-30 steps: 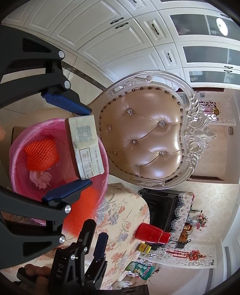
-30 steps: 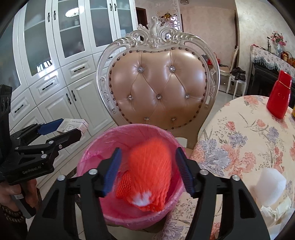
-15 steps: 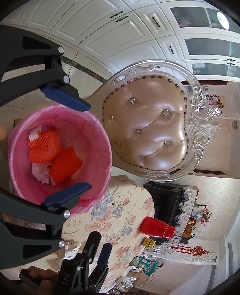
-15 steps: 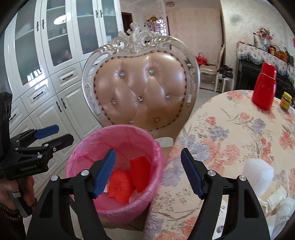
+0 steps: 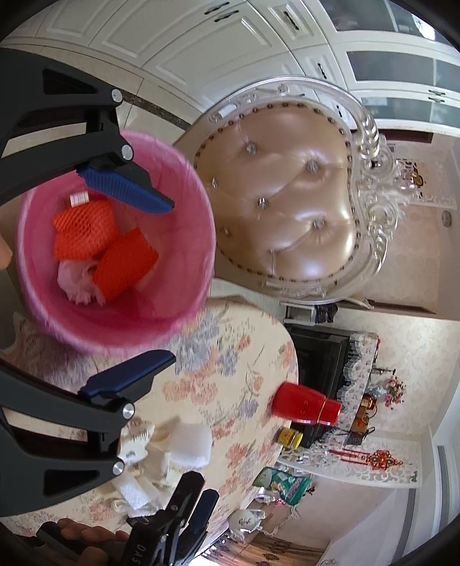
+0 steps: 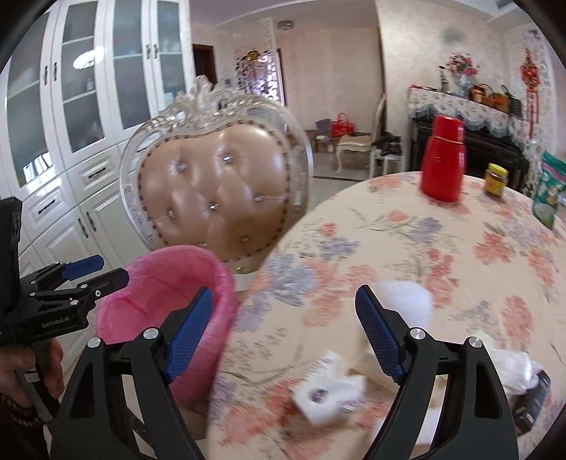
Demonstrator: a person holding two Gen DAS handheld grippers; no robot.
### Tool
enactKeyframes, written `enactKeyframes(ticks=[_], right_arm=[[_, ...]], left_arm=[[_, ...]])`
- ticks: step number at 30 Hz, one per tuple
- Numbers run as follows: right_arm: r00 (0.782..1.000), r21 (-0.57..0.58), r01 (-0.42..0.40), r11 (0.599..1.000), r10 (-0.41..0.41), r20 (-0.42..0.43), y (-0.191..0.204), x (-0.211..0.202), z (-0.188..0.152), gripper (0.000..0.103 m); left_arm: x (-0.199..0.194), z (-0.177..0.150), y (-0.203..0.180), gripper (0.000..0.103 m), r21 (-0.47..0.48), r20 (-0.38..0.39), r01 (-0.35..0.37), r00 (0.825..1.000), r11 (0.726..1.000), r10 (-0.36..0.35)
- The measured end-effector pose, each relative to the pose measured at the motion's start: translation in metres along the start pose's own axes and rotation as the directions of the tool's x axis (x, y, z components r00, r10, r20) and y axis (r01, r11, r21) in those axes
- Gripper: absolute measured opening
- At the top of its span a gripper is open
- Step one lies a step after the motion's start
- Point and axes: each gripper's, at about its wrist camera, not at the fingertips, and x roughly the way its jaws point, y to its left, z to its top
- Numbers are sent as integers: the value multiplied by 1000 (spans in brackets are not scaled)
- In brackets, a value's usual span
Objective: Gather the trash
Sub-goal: 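Return both tools to the table and grasp the black box with the right tool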
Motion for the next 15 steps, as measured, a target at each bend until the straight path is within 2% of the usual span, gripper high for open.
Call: enactKeyframes(ticks=[15], right_arm=[[989,115,143,983,-146,25,-102,-61,-43,83]], left_arm=[[5,-5,-89,77,63,-7,85,996,994,-84]])
